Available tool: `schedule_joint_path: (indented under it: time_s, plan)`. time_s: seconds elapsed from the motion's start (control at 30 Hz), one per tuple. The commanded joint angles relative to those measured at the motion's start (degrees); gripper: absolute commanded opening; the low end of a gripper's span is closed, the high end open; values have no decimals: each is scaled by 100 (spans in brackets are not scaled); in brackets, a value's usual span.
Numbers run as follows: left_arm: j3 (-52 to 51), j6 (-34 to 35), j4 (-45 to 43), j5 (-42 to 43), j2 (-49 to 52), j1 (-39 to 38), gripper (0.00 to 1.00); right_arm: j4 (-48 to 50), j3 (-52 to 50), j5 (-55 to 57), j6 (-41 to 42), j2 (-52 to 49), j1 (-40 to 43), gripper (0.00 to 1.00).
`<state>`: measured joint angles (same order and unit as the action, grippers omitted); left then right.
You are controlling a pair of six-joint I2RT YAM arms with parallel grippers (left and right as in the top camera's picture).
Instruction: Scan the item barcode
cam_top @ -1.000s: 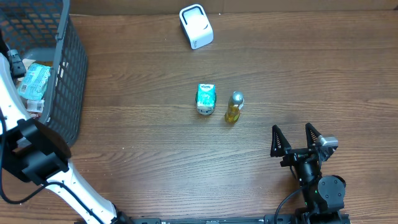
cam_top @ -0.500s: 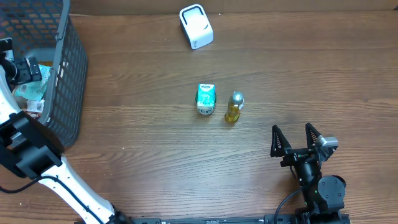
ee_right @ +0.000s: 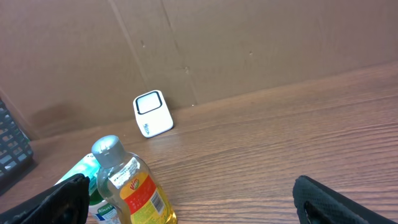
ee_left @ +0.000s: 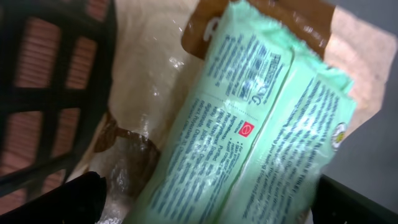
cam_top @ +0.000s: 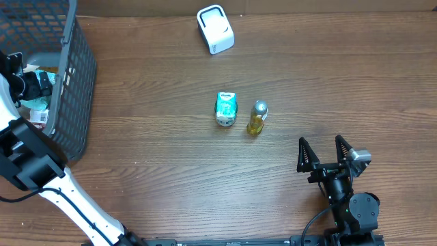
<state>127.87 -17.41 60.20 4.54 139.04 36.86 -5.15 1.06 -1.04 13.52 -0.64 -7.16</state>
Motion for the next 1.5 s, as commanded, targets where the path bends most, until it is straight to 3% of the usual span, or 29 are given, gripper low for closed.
schedule_joint_path:
  time_s: [0.0, 0.1, 0.27, 0.4, 0.5, 0.77, 1.1, 1.47]
  plan:
    - [44, -146, 79, 142, 284, 57, 97, 33, -59, 35, 20, 31, 15, 100]
    - [42, -140, 188, 452, 337, 57, 80, 33, -59, 35, 20, 31, 15, 100]
    - [55, 645, 225, 890, 254, 44, 67, 33, -59, 35, 20, 31, 15, 100]
    - [55, 1126, 168, 824, 120, 7, 78, 31, -59, 35, 20, 31, 15, 100]
    - [55, 1119, 44, 444, 31, -24, 100, 33, -59, 35, 20, 31, 15, 100]
    - [-57, 621, -192, 258, 44, -31, 100, 33, -59, 35, 20, 31, 15, 100]
    - [70, 538, -219, 339, -39, -116, 100, 33, -59, 35, 20, 31, 15, 100]
    - [-83, 116, -247, -374, 39, -240, 100, 33, -59, 35, 22, 31, 15, 100]
